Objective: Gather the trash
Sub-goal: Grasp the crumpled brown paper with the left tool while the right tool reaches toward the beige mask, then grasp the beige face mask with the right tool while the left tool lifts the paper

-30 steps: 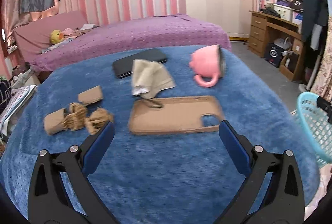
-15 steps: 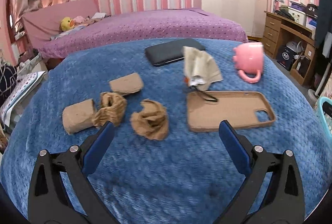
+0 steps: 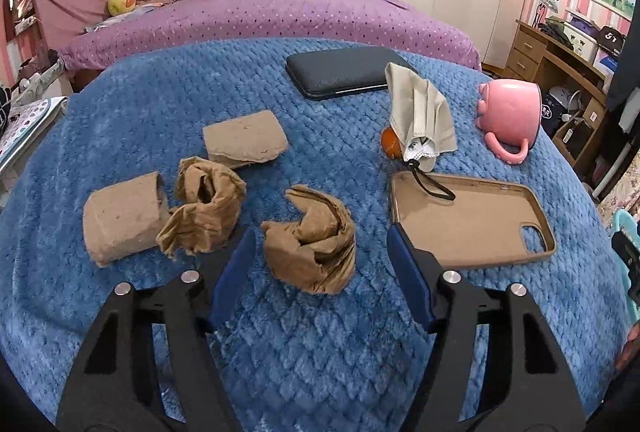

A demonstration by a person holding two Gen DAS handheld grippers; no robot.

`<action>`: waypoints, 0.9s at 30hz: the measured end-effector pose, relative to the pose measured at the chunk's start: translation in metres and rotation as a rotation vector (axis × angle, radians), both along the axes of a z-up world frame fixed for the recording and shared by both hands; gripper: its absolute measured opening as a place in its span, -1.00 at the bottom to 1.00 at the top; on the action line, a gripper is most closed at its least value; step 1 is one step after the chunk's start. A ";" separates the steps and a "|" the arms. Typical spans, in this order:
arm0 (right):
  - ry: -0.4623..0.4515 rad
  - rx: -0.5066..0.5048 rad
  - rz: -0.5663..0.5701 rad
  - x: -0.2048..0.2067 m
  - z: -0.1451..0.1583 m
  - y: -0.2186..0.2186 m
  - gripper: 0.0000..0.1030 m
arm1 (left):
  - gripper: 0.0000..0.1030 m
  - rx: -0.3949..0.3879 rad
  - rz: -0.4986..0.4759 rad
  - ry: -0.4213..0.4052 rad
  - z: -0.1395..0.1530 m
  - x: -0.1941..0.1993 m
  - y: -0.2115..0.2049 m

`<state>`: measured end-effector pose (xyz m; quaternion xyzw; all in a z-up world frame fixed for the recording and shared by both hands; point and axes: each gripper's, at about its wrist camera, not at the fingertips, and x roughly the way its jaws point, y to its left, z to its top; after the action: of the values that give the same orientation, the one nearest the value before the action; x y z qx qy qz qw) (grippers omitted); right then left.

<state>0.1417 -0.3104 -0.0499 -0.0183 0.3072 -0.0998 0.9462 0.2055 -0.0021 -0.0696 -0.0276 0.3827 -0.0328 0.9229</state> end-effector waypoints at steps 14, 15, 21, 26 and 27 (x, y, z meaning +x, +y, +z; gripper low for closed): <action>-0.014 -0.018 0.083 0.013 0.019 0.048 0.87 | -0.15 0.043 -0.044 -0.131 0.039 -0.009 0.002; -0.015 -0.016 0.099 0.017 0.021 0.057 0.87 | -0.15 0.052 -0.034 -0.143 0.042 -0.009 0.006; 0.008 -0.045 0.173 0.047 0.018 0.110 0.87 | -0.15 0.059 0.048 -0.151 0.046 -0.003 0.045; 0.022 -0.024 0.246 0.075 0.020 0.153 0.87 | -0.15 0.056 0.126 -0.162 0.050 0.001 0.080; 0.021 -0.031 0.261 0.081 0.020 0.163 0.87 | -0.15 0.052 0.139 -0.164 0.051 0.002 0.085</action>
<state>0.2226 -0.1479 -0.0303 -0.0741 0.3105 0.0197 0.9475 0.2072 0.0834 -0.0190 -0.0271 0.3040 0.0391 0.9515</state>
